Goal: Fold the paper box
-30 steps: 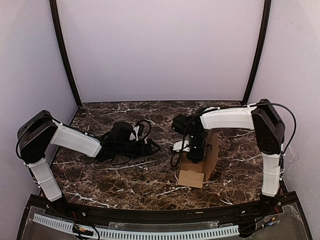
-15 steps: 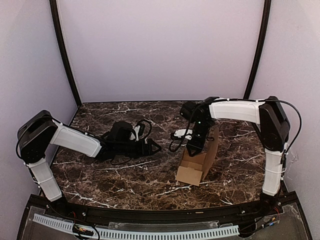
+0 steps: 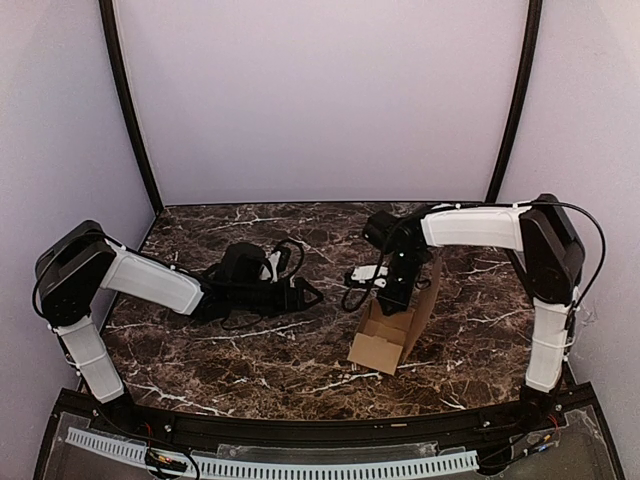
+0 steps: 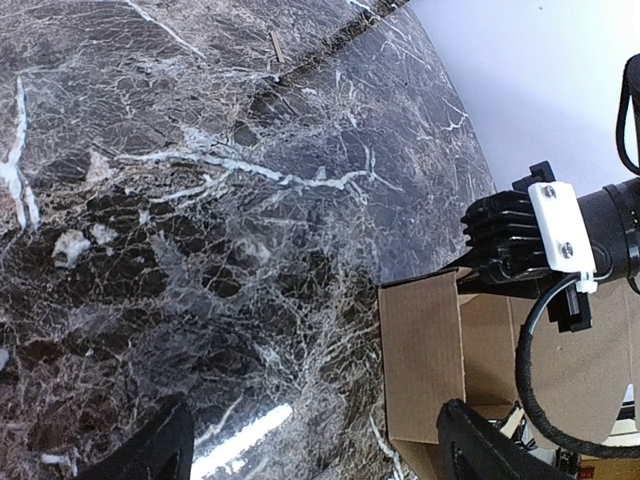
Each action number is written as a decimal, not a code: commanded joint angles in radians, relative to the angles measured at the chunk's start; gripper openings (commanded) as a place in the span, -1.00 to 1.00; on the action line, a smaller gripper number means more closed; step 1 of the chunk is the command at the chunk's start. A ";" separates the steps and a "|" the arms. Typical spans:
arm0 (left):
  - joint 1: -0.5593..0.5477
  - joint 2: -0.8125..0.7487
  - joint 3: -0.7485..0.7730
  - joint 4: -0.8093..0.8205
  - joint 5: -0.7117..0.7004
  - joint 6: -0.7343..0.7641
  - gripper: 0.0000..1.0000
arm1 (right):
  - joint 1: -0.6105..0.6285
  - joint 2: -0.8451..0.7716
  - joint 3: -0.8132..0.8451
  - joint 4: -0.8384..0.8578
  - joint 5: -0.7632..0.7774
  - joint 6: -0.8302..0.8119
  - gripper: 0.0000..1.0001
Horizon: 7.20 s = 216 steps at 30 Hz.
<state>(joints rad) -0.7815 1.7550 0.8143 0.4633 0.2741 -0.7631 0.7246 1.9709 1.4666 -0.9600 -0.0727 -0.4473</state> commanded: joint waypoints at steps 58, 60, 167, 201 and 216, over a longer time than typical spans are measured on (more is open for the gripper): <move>0.005 0.019 0.034 -0.015 0.032 0.040 0.67 | 0.079 -0.147 -0.324 0.304 0.278 0.037 -0.83; 0.006 0.021 0.034 -0.014 0.033 0.038 0.67 | 0.092 -0.170 -0.349 0.333 0.352 0.041 -0.84; -0.027 0.422 0.158 0.764 0.227 -0.419 0.16 | 0.072 -0.293 -0.228 0.536 0.147 0.228 -0.77; -0.264 -0.222 -0.116 -0.223 -0.558 0.415 0.47 | -0.221 -0.347 -0.321 0.475 -0.191 -0.085 -0.28; -0.464 -0.001 0.006 -0.045 -0.716 0.585 0.58 | -0.223 -0.047 -0.146 0.619 -0.310 0.093 -0.37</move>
<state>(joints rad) -1.2438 1.6787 0.7399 0.3614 -0.2932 -0.2150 0.4995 1.8881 1.2572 -0.3958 -0.2768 -0.4206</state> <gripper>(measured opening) 0.792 0.317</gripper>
